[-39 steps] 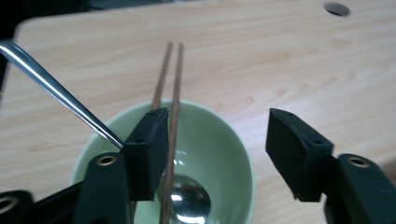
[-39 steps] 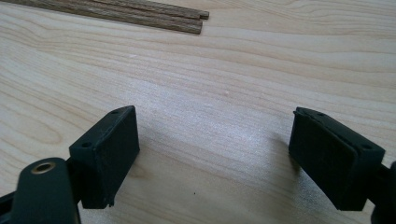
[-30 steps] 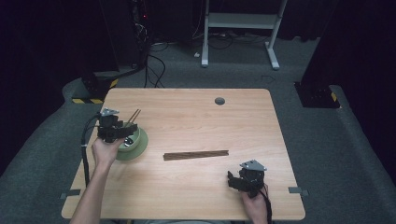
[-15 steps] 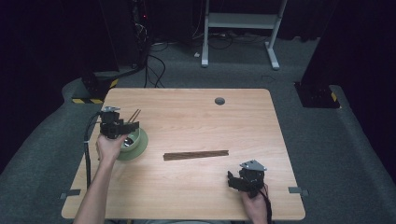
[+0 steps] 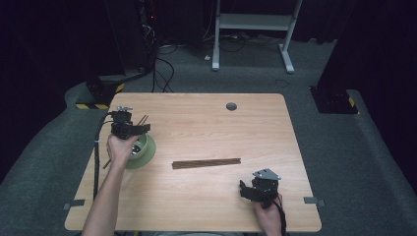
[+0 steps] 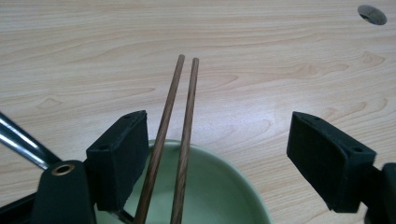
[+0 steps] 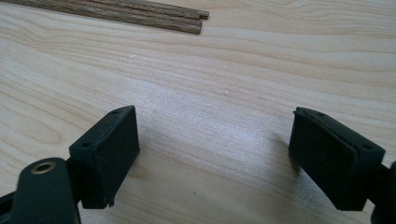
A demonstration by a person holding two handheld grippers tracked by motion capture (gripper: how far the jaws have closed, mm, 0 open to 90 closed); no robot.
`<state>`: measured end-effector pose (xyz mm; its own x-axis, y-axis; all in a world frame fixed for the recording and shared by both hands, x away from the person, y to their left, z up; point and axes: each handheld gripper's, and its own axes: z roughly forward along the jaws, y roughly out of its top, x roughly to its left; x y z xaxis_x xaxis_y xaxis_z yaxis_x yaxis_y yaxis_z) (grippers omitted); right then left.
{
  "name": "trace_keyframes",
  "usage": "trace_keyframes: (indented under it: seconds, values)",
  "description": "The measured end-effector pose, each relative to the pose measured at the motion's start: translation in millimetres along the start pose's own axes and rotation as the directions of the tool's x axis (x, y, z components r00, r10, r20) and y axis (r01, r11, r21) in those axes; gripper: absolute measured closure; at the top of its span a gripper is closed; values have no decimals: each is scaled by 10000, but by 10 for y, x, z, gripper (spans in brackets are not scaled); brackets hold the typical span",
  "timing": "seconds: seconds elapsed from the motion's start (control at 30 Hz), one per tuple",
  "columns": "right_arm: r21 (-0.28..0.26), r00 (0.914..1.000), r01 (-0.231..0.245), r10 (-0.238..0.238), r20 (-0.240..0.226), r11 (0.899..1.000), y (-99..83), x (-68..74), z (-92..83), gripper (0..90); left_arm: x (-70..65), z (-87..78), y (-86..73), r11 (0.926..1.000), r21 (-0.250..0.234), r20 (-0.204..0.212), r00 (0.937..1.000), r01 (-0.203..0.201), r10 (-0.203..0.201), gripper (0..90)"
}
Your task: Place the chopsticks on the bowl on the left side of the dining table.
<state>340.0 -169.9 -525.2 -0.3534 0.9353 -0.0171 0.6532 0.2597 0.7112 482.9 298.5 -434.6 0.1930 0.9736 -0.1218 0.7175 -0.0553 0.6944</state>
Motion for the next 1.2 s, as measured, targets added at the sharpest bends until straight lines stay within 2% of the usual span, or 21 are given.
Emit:
trace_keyframes:
  seconds: [0.13, 0.23, 0.6, 0.73, 1.2]
  values:
    - [-1, 10000, 0, 0, 0, 10000, 0, 0, 0, 158, 78, 70, -12, 9991, 353, -242, 9995, 227, -219, 202]
    - [1, 10000, -2, 2, -3, 10000, 0, -1, 0, 158, 81, 75, -12, 9992, 339, -288, 9994, 225, -215, 193]
    - [-3, 10000, 14, -14, -9, 10000, 1, -3, 1, 158, 82, 131, -8, 9979, 433, 208, 9986, 487, -496, 195]
    - [-6, 10000, 16, -16, -7, 10000, 1, -3, 1, 158, 48, 143, -12, 9986, 479, 244, 9994, 228, -240, 209]
    - [-3, 10000, 18, -18, -9, 10000, 1, -3, 1, 158, -11, 147, -28, 9976, 675, 691, 9975, -171, 125, 230]
